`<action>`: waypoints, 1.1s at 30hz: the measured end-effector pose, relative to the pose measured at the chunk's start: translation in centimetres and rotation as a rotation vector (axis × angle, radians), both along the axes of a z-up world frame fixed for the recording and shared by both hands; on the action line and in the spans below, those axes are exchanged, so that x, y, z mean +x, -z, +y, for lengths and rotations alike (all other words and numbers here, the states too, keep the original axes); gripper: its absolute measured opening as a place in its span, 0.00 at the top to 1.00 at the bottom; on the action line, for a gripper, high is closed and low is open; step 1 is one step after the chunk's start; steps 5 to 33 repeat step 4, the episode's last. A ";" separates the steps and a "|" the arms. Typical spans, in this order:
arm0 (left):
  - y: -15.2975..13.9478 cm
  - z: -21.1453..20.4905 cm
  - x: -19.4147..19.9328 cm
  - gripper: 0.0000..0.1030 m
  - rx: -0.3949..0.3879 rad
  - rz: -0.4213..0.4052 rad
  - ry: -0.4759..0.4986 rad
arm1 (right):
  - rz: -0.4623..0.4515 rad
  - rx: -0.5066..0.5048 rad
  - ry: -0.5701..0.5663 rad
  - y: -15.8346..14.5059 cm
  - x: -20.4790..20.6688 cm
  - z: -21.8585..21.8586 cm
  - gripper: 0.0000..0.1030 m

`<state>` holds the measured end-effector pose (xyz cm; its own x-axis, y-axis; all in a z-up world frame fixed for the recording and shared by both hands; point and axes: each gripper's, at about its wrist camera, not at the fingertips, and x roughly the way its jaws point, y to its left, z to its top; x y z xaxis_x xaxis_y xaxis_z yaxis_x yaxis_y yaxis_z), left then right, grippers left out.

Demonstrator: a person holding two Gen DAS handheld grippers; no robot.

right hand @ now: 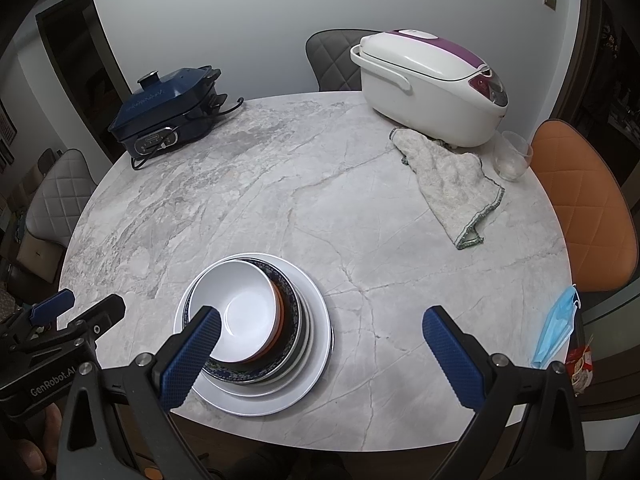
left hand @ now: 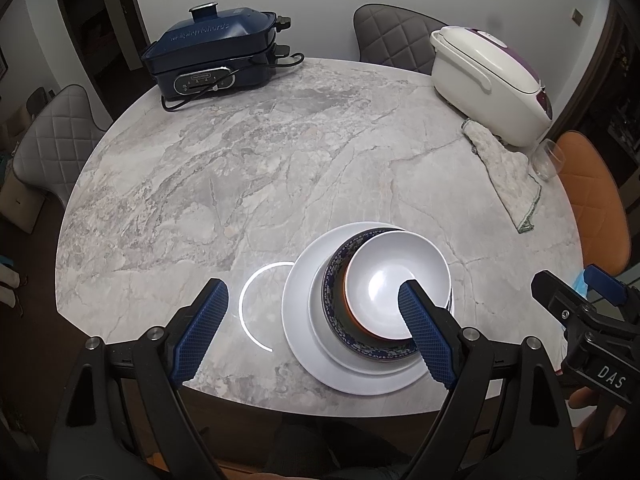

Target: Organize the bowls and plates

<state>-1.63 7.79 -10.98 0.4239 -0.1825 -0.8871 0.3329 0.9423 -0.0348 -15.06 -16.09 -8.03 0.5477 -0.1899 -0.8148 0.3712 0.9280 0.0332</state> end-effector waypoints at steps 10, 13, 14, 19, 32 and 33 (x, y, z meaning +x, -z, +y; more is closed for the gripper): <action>-0.1 -0.2 0.2 0.16 -0.005 -0.006 -0.004 | 0.000 0.001 -0.001 0.0 0.0 -0.1 0.00; -0.1 -0.2 0.2 0.16 -0.005 -0.006 -0.004 | 0.000 0.001 -0.001 0.0 0.0 -0.1 0.00; -0.1 -0.2 0.2 0.16 -0.005 -0.006 -0.004 | 0.000 0.001 -0.001 0.0 0.0 -0.1 0.00; -0.1 -0.2 0.2 0.16 -0.005 -0.006 -0.004 | 0.000 0.001 -0.001 0.0 0.0 -0.1 0.00; -0.1 -0.2 0.2 0.16 -0.005 -0.006 -0.004 | 0.000 0.001 -0.001 0.0 0.0 -0.1 0.00; -0.1 -0.2 0.2 0.16 -0.005 -0.006 -0.004 | 0.000 0.001 -0.001 0.0 0.0 -0.1 0.00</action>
